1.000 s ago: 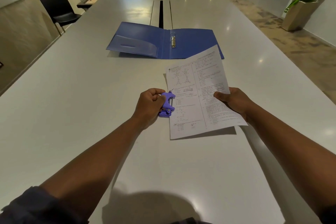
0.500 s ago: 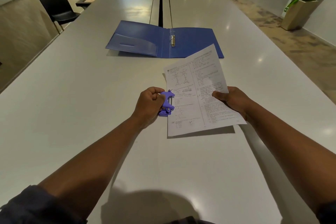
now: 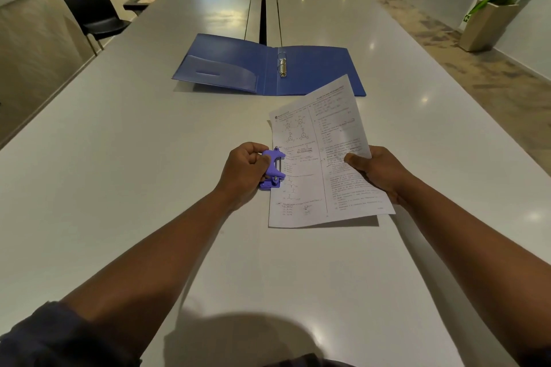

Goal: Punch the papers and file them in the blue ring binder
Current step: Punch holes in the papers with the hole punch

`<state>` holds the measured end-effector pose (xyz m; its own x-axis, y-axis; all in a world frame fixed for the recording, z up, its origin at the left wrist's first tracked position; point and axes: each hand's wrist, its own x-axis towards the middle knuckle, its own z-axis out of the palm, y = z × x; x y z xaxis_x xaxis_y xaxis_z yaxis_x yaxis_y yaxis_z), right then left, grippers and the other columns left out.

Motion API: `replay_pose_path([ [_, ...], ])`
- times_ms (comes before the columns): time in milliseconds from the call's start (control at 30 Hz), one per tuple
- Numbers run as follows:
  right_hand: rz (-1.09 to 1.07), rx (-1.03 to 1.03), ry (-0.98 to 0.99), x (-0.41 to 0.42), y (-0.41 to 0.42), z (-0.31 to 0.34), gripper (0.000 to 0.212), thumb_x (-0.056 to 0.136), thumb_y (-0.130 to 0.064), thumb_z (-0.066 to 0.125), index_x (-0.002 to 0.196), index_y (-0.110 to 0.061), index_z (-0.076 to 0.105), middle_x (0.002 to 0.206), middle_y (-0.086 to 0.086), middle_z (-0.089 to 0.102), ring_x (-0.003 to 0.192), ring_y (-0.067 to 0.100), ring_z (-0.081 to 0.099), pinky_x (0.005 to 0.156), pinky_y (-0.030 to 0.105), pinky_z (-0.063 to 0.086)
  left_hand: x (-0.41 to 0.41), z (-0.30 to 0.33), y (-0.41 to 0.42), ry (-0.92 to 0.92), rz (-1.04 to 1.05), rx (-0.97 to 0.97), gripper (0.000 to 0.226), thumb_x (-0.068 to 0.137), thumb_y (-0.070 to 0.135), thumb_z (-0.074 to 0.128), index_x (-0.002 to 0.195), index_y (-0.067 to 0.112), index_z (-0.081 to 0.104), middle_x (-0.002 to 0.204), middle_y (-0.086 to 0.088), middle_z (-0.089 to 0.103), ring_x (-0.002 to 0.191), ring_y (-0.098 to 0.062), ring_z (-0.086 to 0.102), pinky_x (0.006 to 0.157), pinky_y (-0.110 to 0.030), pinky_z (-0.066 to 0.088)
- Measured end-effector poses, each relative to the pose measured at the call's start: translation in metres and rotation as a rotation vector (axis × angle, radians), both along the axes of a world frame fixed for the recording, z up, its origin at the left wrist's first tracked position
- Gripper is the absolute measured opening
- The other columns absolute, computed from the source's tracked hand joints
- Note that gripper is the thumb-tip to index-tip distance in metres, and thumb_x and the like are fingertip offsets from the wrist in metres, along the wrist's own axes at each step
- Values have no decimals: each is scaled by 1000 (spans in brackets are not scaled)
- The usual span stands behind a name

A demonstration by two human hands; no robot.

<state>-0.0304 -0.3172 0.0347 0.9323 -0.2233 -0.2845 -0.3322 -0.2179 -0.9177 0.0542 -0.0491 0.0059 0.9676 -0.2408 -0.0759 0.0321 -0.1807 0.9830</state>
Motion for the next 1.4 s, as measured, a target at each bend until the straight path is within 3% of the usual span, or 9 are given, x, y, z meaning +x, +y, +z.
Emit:
replay_pose_path([
  [133,5,-24,6,-1,0,2,16,103,-22,58,116,-16,65,96,-3,75,65,9,76,51,18,55,-3,5,-1,-5,-14,11,14,98,1,59,111,-3,59,75,-7,62,49,-5,61,52,-15,50],
  [500,-26,-4,31,-1,2,5,15,103,-21,59,114,-16,66,98,0,76,63,11,76,49,19,55,0,7,2,18,-29,26,10,96,2,63,106,-1,61,71,-11,63,45,-4,56,50,-18,49],
  [633,-26,-1,28,-2,3,6,13,103,-21,58,113,-17,66,95,-2,75,61,10,75,48,18,54,5,12,1,72,-32,109,14,96,14,68,105,4,62,73,-10,69,46,-7,57,49,-17,50],
  [733,-20,-2,26,-3,2,8,10,103,-21,58,108,-19,66,94,-3,74,61,9,75,47,17,53,14,24,1,193,-52,148,13,93,11,71,101,4,64,76,-15,69,48,-13,54,48,-23,49],
  [900,-12,-3,32,-2,1,7,13,104,-21,57,113,-17,65,97,-1,75,62,9,75,48,16,53,38,47,0,335,-206,544,21,92,15,74,84,1,61,60,-11,57,48,-18,47,41,-23,42],
  [1033,-8,-22,39,0,-2,6,17,104,-22,57,117,-14,65,94,-4,74,62,7,75,48,16,53,57,46,-2,434,-273,644,27,92,22,75,80,0,64,58,-8,59,48,-16,48,46,-24,49],
  [1200,-16,3,38,3,-5,3,13,104,-19,56,113,-15,64,93,-4,73,60,4,74,46,14,52,64,38,-5,375,-305,814,43,92,35,74,64,6,59,38,1,51,33,-10,43,38,-17,33],
  [1300,-12,-16,40,5,-6,0,11,103,-20,58,109,-17,66,94,-2,74,60,6,74,47,15,53,67,38,-5,455,-347,837,47,93,41,71,64,6,58,46,0,48,40,-10,38,40,-18,27],
  [1400,-43,-58,37,4,-5,-4,9,100,-21,63,101,-17,70,92,2,76,59,7,74,48,17,54,63,35,-3,486,-368,823,43,94,40,69,67,8,58,54,-1,54,41,-10,46,39,-16,36],
])
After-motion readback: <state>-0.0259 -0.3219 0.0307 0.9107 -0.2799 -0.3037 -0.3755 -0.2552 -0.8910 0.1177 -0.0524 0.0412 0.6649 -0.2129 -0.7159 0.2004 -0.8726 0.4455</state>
